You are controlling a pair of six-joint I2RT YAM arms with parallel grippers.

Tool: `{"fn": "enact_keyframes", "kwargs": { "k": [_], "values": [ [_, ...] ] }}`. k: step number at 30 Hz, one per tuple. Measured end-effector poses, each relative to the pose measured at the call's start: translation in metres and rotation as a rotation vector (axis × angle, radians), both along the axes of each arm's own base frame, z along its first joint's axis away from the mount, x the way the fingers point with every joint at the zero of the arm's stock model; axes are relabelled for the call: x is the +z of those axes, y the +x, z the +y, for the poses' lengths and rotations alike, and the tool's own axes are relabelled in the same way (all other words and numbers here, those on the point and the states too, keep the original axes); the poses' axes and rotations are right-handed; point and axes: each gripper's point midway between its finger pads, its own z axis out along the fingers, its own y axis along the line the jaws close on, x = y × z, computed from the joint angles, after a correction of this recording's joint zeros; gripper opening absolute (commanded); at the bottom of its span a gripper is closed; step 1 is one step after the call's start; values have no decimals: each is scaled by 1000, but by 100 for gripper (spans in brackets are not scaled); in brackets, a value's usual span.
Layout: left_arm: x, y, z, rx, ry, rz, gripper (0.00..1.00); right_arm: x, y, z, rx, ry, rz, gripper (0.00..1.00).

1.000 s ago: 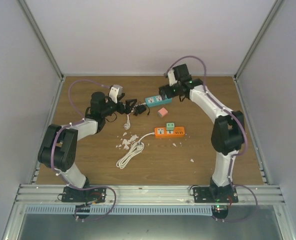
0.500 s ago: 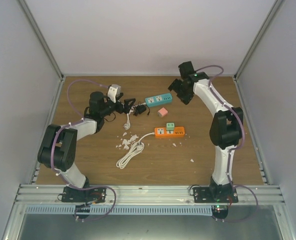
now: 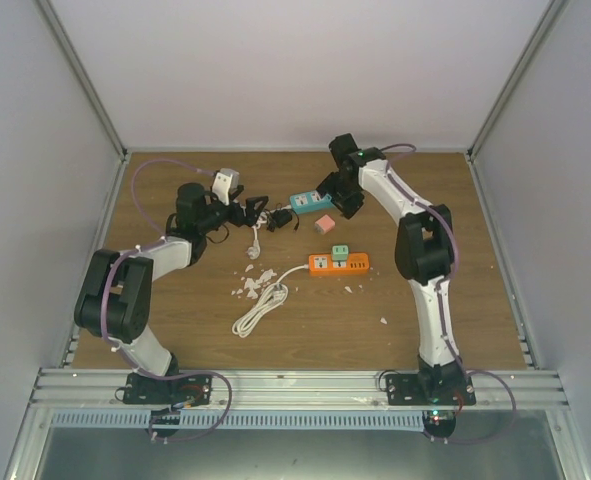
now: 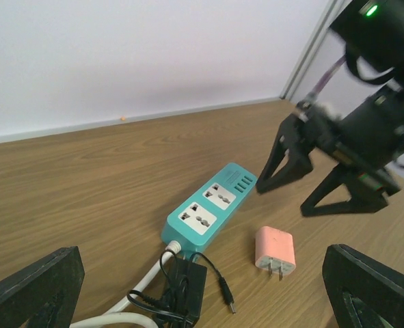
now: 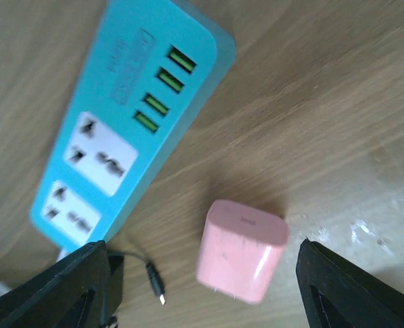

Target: Insert the plug

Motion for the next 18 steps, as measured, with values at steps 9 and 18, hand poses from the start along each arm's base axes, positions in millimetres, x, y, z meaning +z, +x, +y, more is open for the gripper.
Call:
{"fn": "enact_keyframes", "kwargs": {
  "k": [9, 18],
  "values": [
    [0, 2, 6, 14, 0, 1, 99, -65, -2, 12, 59, 7, 141, 76],
    [-1, 5, 15, 33, 0, 3, 99, -66, -3, 11, 108, -4, 147, 65]
  ]
}}
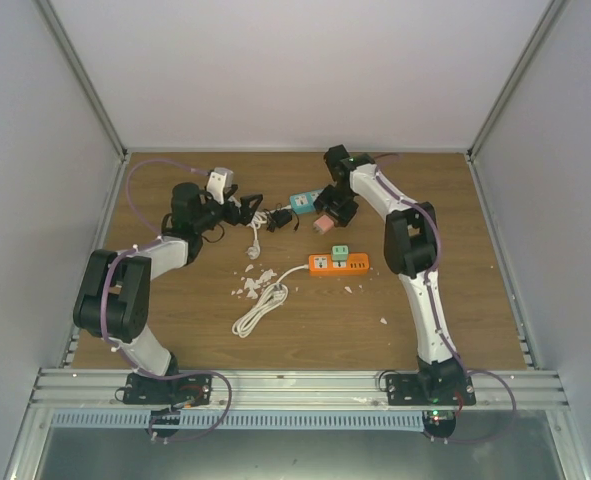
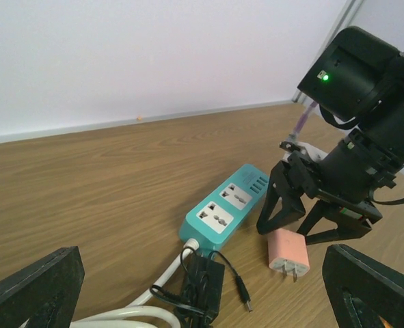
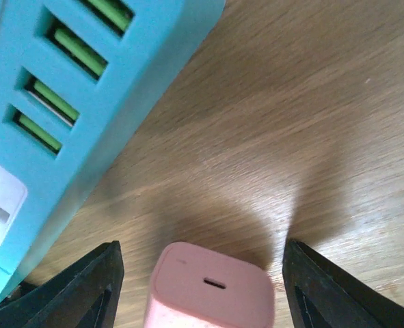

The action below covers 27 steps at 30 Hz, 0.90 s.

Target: Insert the plug

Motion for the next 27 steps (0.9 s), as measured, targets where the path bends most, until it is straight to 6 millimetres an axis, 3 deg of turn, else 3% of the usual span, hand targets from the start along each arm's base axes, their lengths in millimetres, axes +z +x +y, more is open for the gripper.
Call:
{"fn": "enact_keyframes", "kwargs": {
  "k": [6, 11, 14, 19, 27],
  "values": [
    [-4, 1, 8, 18, 1, 9, 99, -5, -7, -13, 47, -72, 22, 62],
    [-4, 3, 15, 31, 1, 11, 99, -7, -17, -22, 87, -125, 48, 67],
    [-5, 4, 18, 38, 0, 12, 99, -7, -20, -24, 103, -139, 61, 75],
    [-8, 5, 19, 40, -1, 19, 99, -7, -24, -22, 109, -139, 71, 98],
    [-9, 5, 20, 39, -1, 22, 99, -6, -32, -11, 127, -114, 90, 100]
  ]
}}
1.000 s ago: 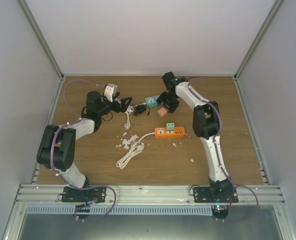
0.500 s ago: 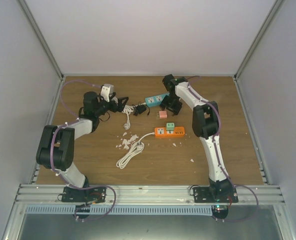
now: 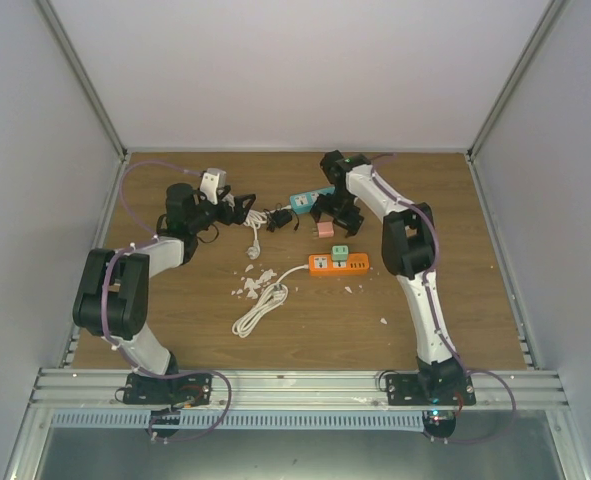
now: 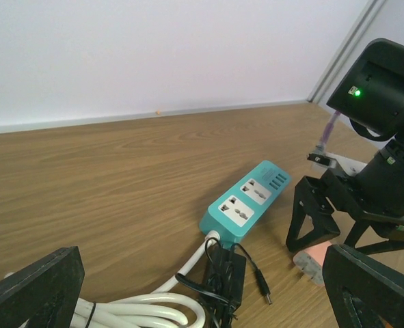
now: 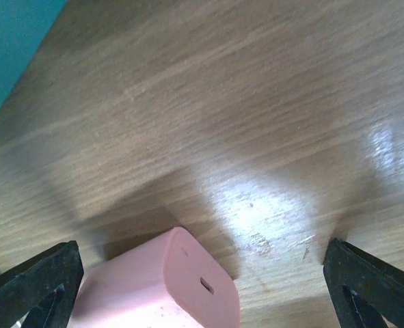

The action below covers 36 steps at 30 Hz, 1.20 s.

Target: Insert the plug

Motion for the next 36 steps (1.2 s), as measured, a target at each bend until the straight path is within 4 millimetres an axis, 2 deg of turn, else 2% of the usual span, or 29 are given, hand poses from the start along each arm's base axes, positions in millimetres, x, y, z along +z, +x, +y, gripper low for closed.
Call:
{"fn": "enact_keyframes", "kwargs": {
  "k": [13, 22, 31, 36],
  "values": [
    [-5, 1, 2, 1, -1, 11, 99, 2, -20, 34, 50, 53, 36, 96],
    [-5, 1, 4, 3, -2, 12, 99, 3, -17, 34, 11, 102, 48, 93],
    [-5, 1, 3, 0, -4, 13, 99, 3, -10, 36, -16, 145, 40, 81],
    [-5, 1, 4, 1, -3, 13, 99, 3, -9, 32, -34, 171, 51, 79]
  ]
}}
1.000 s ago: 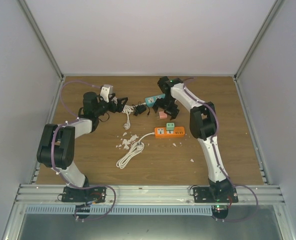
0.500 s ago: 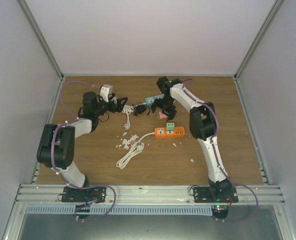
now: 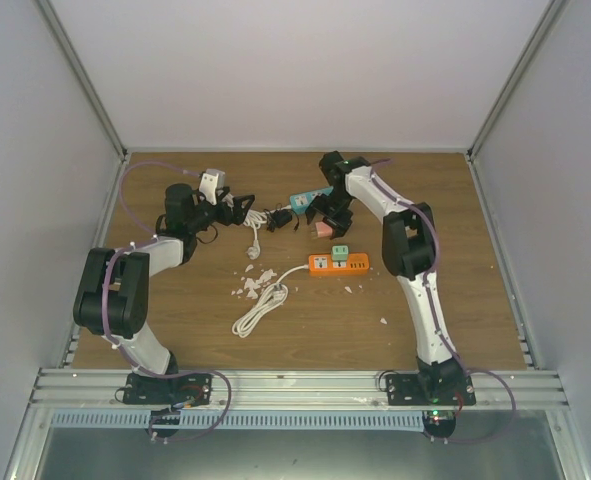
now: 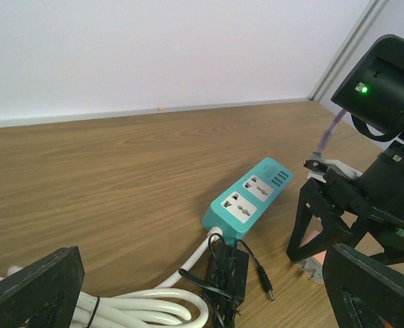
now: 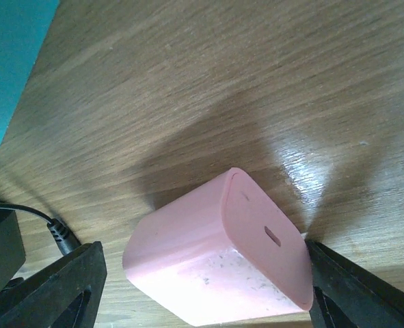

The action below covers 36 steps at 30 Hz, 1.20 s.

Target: Insert the plug

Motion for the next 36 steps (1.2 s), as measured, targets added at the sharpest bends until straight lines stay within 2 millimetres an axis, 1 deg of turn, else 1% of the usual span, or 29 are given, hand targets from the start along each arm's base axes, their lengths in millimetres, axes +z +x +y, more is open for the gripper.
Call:
{"fn": "enact_keyframes", "kwargs": {
  "k": [8, 14, 18, 23, 27, 31, 36],
  "values": [
    [0, 0, 1, 1, 0, 0, 99, 0, 3, -9, -7, 20, 3, 66],
    [0, 0, 1, 2, 0, 1, 99, 0, 9, -20, 4, 29, -8, 48],
    [-1, 0, 1, 3, 0, 1, 99, 0, 10, -22, 20, 31, -16, 43],
    [-1, 1, 2, 3, 0, 1, 99, 0, 9, -24, 59, 30, -29, 33],
    [-1, 1, 3, 6, 0, 1, 99, 0, 10, -29, 116, 22, -51, 31],
    [0, 1, 3, 6, 0, 1, 99, 1, 10, -39, 196, -17, -93, 29],
    [-1, 1, 2, 4, -3, 4, 99, 5, 5, -57, 311, -88, -148, 29]
  ]
}}
